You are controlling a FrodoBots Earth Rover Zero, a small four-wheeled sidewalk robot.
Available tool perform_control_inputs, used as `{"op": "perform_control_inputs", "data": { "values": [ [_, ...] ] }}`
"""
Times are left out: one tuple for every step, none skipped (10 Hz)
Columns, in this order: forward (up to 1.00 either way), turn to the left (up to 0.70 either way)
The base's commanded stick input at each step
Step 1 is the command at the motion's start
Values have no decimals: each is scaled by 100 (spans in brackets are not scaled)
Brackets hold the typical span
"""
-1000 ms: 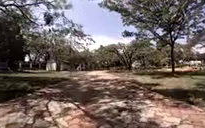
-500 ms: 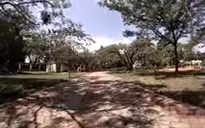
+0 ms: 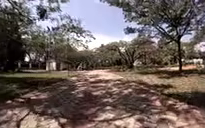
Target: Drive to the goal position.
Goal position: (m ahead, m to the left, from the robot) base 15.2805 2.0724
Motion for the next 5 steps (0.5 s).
{"op": "perform_control_inputs", "data": {
  "values": [
    [70,0],
    [70,0],
    [70,0],
    [70,0],
    [70,0]
  ]
}}
